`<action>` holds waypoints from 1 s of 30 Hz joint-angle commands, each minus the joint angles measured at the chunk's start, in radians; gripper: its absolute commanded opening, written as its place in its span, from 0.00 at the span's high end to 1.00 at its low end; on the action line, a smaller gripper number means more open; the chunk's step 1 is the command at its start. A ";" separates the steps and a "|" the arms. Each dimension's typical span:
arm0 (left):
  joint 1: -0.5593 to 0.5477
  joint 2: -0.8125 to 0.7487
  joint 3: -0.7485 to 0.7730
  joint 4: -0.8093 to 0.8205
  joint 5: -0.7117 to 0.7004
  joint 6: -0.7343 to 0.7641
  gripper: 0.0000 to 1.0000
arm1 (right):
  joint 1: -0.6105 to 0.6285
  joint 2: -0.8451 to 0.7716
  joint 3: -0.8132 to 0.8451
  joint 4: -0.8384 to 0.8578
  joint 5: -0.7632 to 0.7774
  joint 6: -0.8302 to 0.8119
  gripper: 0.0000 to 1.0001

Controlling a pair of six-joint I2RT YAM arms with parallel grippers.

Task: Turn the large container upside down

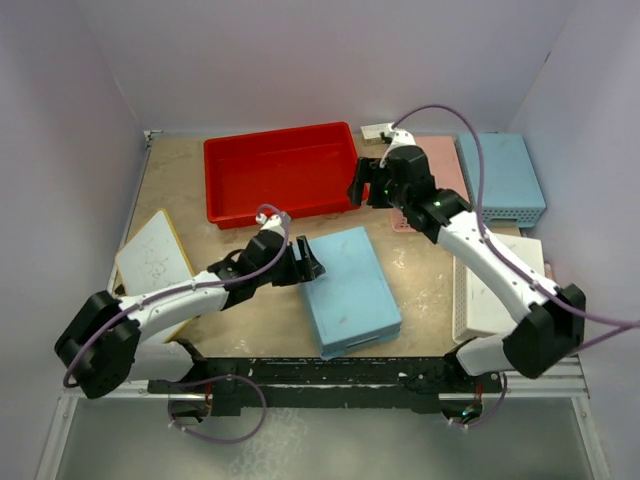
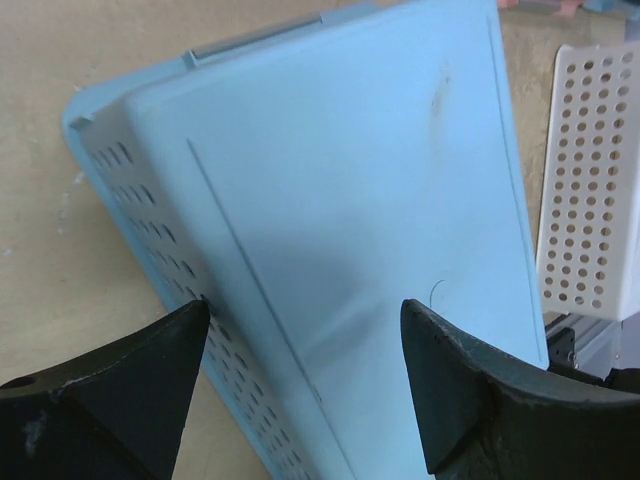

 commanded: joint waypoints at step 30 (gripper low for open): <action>-0.159 0.418 0.371 0.078 0.244 0.110 0.25 | -0.002 -0.311 -0.030 -0.160 0.393 -0.104 0.17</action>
